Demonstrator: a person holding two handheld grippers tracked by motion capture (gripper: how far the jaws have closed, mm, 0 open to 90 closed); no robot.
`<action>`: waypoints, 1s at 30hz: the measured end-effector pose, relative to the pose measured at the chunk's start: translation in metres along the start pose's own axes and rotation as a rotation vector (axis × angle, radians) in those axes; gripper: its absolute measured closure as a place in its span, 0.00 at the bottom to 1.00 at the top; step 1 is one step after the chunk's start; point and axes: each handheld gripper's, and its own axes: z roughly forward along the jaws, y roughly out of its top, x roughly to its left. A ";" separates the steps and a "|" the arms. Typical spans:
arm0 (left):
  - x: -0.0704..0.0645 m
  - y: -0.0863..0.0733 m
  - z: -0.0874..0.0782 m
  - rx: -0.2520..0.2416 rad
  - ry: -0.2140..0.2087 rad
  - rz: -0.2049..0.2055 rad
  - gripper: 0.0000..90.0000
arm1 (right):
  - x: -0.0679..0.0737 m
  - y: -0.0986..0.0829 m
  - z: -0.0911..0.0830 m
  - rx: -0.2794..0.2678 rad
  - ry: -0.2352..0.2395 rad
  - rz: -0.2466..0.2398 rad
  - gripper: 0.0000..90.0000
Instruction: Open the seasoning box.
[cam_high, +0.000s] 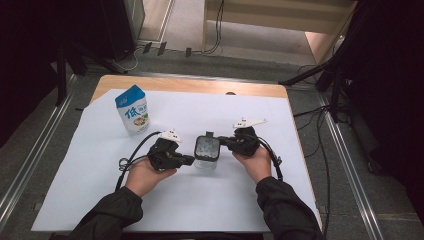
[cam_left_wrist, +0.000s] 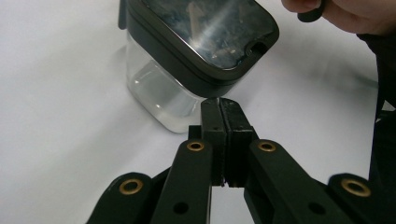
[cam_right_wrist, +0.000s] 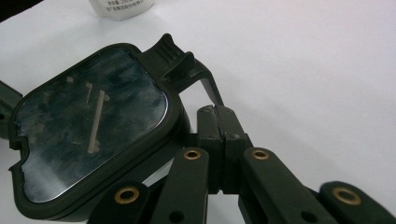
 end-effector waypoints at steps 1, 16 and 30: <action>-0.001 0.000 0.002 0.000 -0.001 -0.001 1.00 | 0.000 0.000 0.000 0.002 0.001 0.002 1.00; 0.006 -0.002 0.003 0.016 -0.009 -0.005 1.00 | 0.003 -0.002 0.000 0.021 0.003 0.000 1.00; 0.022 -0.002 -0.004 0.009 0.006 -0.030 1.00 | 0.012 -0.005 -0.003 0.042 0.013 -0.026 1.00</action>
